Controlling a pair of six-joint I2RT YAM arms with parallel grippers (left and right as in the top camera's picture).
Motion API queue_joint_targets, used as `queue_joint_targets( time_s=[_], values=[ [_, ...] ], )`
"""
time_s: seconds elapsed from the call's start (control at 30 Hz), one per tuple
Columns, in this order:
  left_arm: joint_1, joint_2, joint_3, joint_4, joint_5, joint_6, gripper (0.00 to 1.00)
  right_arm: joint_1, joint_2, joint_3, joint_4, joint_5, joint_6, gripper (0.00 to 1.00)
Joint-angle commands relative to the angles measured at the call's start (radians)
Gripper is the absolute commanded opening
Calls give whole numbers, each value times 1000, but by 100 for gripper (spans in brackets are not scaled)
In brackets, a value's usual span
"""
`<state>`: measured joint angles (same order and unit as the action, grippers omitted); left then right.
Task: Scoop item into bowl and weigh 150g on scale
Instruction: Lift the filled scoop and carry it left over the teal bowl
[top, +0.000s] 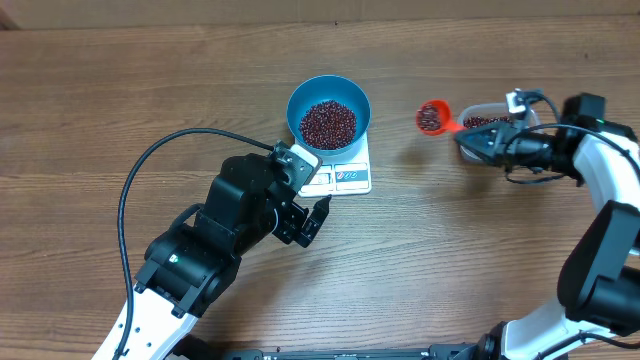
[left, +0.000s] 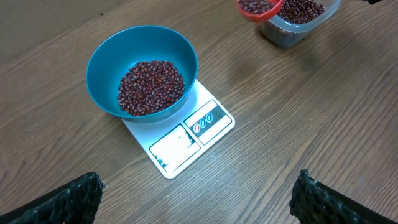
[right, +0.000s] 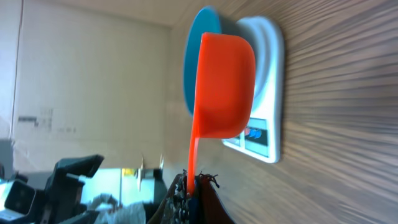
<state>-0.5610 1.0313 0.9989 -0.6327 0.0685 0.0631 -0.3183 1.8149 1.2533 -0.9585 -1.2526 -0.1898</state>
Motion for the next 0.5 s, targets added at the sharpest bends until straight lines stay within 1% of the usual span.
queue_joint_targets(
  time_s=[0.0,0.13,0.23,0.47],
  values=[
    [5,-5,-8,1,10,23,99,61,-51,49,9,-33,31,4],
    [5,-5,-8,1,10,23,100,109,-51,60,26,-33,36,4],
    [5,-5,-8,1,10,23,99,142,-51,60,69,-33,71,4],
    [5,-5,-8,1,10,23,99,220,-51,60,230,-32,201,4]
  ],
)
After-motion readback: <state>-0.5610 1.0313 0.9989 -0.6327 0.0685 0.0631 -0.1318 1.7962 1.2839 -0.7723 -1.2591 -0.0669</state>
